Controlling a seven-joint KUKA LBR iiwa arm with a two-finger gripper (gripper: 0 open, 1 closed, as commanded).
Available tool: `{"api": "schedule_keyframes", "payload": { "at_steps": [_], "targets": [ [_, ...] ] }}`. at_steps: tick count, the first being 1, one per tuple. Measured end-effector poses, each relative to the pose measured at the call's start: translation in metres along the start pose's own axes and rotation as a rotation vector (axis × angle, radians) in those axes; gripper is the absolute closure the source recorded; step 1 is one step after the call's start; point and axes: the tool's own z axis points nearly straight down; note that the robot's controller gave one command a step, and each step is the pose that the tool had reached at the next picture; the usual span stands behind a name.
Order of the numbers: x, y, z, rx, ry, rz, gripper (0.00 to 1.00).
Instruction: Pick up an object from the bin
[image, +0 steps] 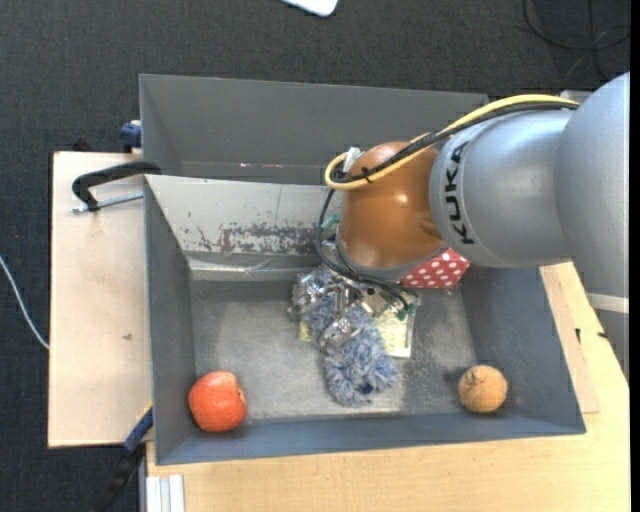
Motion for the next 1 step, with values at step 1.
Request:
{"api": "schedule_keyframes", "payload": {
  "at_steps": [1],
  "targets": [
    [0.0,0.0,0.0,0.0,0.0,0.0,1.0]
  ]
}}
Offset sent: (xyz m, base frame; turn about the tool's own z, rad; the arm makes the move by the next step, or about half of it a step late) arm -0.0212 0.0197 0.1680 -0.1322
